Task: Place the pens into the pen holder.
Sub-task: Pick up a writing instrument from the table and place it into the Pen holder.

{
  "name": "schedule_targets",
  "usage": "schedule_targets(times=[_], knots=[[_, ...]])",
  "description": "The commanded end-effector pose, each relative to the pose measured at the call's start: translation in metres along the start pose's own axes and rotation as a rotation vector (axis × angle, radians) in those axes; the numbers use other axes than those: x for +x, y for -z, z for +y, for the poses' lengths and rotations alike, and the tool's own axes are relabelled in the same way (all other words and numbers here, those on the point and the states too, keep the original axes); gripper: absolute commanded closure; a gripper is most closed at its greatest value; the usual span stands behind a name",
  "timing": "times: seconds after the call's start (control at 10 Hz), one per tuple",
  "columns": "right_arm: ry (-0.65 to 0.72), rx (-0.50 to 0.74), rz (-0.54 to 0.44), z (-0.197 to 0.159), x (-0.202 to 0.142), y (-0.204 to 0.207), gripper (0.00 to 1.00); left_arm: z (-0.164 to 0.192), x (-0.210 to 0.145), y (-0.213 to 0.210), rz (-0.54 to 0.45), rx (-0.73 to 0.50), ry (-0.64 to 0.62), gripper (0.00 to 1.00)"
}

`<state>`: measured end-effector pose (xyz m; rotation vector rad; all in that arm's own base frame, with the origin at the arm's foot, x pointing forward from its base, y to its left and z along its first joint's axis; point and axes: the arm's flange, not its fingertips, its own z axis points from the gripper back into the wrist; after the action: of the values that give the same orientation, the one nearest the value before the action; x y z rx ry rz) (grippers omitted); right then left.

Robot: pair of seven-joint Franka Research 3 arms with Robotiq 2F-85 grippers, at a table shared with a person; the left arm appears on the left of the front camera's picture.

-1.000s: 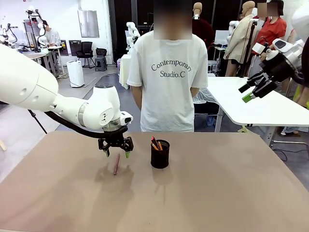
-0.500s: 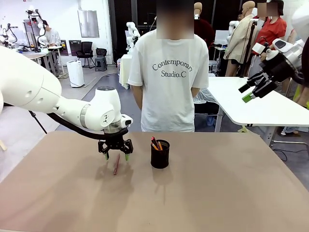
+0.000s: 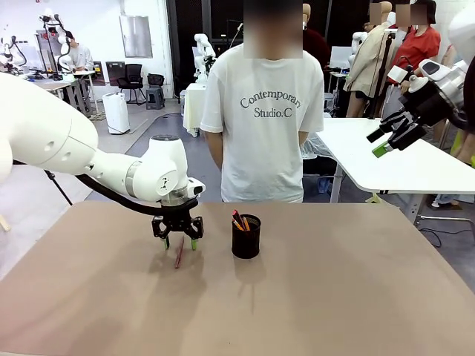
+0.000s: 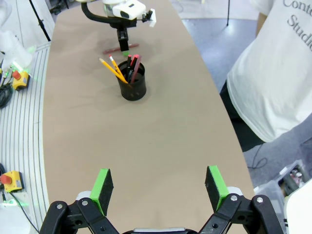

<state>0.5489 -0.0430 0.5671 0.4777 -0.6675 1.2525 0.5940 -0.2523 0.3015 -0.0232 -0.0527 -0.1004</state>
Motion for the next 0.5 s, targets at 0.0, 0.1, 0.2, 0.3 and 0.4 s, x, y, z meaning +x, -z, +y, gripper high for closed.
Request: schedule_targets(times=[0.0, 0.1, 0.2, 0.3, 0.4], knots=[[-0.003, 0.003, 0.008, 0.0009, 0.0015, -0.002, 0.0, -0.0013, 0.0042, -0.0025, 0.002, 0.028, -0.026, 0.63], [-0.003, 0.003, 0.008, 0.0009, 0.0015, -0.002, 0.0, -0.0024, 0.0041, -0.0021, 0.0, 0.031, -0.026, 0.82], [-0.003, 0.003, 0.008, 0.0009, 0.0015, -0.002, 0.0, -0.0016, 0.005, -0.0023, 0.0, 0.034, -0.023, 1.0], [-0.003, 0.003, 0.008, 0.0009, 0.0015, -0.002, 0.0, -0.0009, 0.0042, -0.0029, 0.002, 0.037, -0.023, 1.0], [-0.003, 0.003, 0.008, 0.0009, 0.0015, -0.002, 0.0, -0.0007, 0.0037, -0.0033, 0.003, 0.04, -0.023, 1.0]])
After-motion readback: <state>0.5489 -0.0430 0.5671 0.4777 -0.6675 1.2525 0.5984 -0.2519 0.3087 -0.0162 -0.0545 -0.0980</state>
